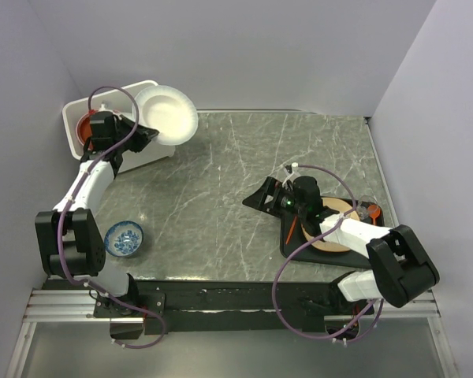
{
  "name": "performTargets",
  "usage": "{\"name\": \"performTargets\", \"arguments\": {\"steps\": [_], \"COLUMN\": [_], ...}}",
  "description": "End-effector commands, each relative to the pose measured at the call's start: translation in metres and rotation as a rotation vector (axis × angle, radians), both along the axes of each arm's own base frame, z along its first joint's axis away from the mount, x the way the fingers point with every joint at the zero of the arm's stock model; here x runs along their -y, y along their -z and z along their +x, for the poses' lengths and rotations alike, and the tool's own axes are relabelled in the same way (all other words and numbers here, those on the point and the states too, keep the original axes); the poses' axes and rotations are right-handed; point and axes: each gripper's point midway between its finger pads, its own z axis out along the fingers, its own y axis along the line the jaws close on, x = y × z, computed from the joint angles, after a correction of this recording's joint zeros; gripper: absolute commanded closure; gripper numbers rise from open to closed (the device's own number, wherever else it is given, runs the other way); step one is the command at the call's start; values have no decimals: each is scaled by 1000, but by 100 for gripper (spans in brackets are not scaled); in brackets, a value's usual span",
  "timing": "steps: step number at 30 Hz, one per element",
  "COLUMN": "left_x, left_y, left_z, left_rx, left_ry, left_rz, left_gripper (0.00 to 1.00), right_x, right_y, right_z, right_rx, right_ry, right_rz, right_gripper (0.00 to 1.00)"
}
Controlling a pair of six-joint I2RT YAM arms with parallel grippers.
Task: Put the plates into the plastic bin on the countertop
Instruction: Place the plate in the plastic bin.
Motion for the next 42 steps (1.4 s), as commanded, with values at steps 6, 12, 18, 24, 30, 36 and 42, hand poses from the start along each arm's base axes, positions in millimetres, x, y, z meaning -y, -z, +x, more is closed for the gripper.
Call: {"name": "performTargets", "arguments": {"steps": [6, 12, 18, 24, 30, 36, 42], "left_x": [-16, -31, -45, -62, -79, -94, -107], "left_y": [-99, -108, -109, -108, -101, -91, -81], "left_z": [-2, -2, 2, 4, 7, 9, 8], "left_rx": [323, 346, 349, 352, 344, 329, 312], "left_ry": [-22, -57, -87, -124, -163, -195, -229], "left_rz": [-37, -42, -45, -55, -70, -70, -71], "left_gripper": [99, 99, 99, 99, 99, 99, 99], "right_x": [-7, -11, -13, -10, -5, -2, -5], "right_y": [-19, -19, -14, -15, -14, -9, -10], "right_z": [7, 11, 13, 12, 9, 6, 9], "right_rx": [63, 61, 44, 48, 43, 30, 32], "right_ry": [-17, -30, -34, -25, -8, 0, -8], "right_rz": [19, 15, 18, 4, -6, -17, -18], "right_gripper": [0, 0, 0, 0, 0, 0, 0]}}
